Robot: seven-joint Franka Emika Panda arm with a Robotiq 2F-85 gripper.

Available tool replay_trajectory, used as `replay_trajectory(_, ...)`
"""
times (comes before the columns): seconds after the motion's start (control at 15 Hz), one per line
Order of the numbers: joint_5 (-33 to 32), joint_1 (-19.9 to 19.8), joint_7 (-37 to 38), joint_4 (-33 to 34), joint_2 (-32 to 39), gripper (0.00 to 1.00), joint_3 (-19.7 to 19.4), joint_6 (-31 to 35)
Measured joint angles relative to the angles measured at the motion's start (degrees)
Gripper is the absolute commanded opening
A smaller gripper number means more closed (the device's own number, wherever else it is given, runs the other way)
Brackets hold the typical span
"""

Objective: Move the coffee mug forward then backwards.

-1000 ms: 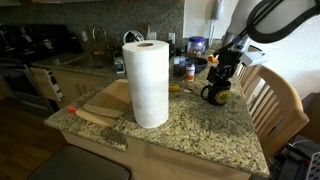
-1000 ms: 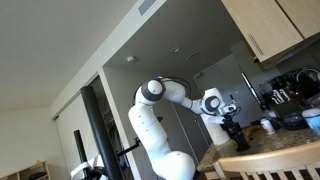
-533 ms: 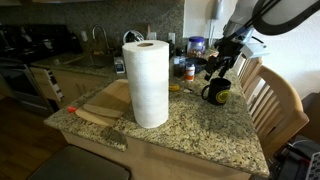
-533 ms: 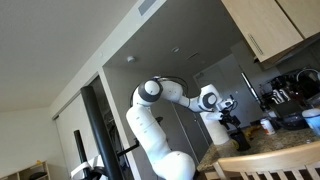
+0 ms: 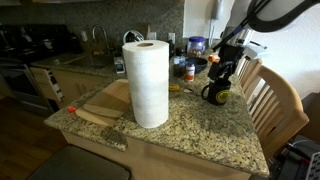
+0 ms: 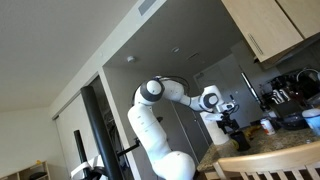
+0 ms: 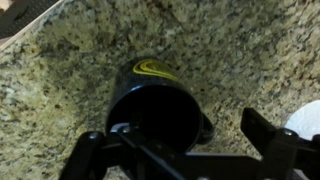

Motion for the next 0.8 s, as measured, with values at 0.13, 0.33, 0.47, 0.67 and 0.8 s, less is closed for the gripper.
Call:
replay_trajectory(0.13,1.17,-0.06,-2.56,2.21,3.31,1.0,-0.27,-5.07)
replay_trajectory(0.33,1.2,-0.16,-2.81,6.35,8.34,0.74,-0.43,-10.02)
replay_trajectory(0.47,1.05,-0.16,-2.5,6.58,9.05,0.59,-0.37,-9.31)
replay_trajectory(0.67,0.46,-0.15,-0.49,6.36,8.94,0.38,-0.09,-7.74)
replay_trajectory(0.8,-0.26,-0.13,1.32,6.17,8.94,0.23,0.15,-6.43)
